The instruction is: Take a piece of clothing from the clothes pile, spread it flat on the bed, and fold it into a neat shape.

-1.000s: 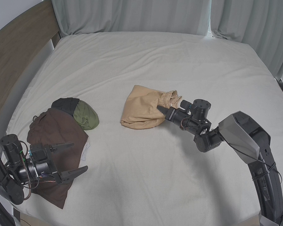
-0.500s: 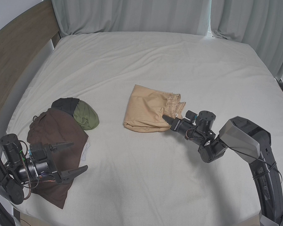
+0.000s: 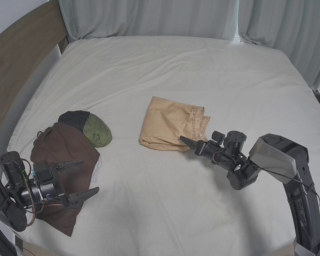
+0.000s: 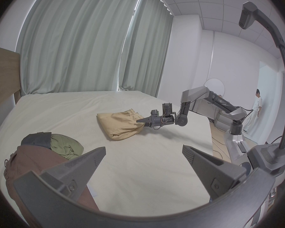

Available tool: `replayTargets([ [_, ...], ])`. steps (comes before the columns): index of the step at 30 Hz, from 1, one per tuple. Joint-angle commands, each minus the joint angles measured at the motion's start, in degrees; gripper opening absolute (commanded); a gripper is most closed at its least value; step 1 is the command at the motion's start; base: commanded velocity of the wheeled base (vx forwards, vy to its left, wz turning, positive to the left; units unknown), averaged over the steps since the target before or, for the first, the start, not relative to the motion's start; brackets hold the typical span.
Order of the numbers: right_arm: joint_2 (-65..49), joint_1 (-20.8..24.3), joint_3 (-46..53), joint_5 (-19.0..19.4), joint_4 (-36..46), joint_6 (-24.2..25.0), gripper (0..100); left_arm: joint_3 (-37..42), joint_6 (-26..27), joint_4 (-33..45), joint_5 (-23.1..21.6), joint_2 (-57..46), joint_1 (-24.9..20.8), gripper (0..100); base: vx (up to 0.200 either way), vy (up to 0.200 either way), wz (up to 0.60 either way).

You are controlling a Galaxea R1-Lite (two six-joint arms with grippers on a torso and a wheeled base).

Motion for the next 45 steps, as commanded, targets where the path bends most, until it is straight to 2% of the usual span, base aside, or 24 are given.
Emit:
replayTargets([
  [1, -2.75, 0.7, 6.9, 0.07, -2.59, -2.21, 100, 0.14, 0.01, -0.06, 0.07, -0.48, -0.48, 100, 0.0, 0.0, 0.0],
  [4, -3.11, 1.49, 12.17, 0.16, -6.9, -4.14, 100, 0.06, 0.01, -0.06, -0.02, -1.44, -0.48, 100, 0.0, 0.0, 0.0],
  [10, -6.09, 5.0, 21.4, 0.16, -9.97, -4.41, 100, -0.12, 0.01, -0.06, -0.02, -1.09, -0.39, 100, 0.0, 0.0, 0.0],
  [18, -9.35, 9.84, 27.29, 0.6, -12.17, -4.41, 100, -0.12, -0.07, -0.23, -0.02, -1.97, -0.57, 100, 0.0, 0.0, 0.0],
  [21, -11.63, 10.89, 27.11, 2.18, -12.17, -4.23, 100, 0.06, 0.01, -0.23, -0.02, -1.53, -0.3, 100, 0.0, 0.0, 0.0],
  [25, -13.56, 10.98, 25.71, 2.89, -11.38, -3.88, 100, -0.12, 0.01, -0.23, -0.02, -1.36, -0.22, 100, 0.0, 0.0, 0.0],
  [29, -14.0, 10.01, 17.97, 2.89, -10.32, -0.36, 100, 0.14, 0.01, -0.23, -0.02, -1.44, -0.22, 100, 0.0, 0.0, 0.0],
  [35, -14.62, 8.52, 11.73, 2.89, -5.93, 2.36, 100, 0.06, 0.1, -0.23, -0.02, -1.36, -0.22, 100, 0.0, 0.0, 0.0],
  [40, -12.25, 5.27, 0.92, 0.86, 1.1, 3.5, 100, 0.14, 0.1, -0.23, -0.02, -1.27, -0.22, 100, 0.0, 0.0, 0.0],
  [45, -7.68, 3.16, -4.09, 0.25, 3.21, 4.73, 100, 0.32, 0.1, -0.23, -0.02, -1.0, -0.22, 100, 0.0, 0.0, 0.0],
])
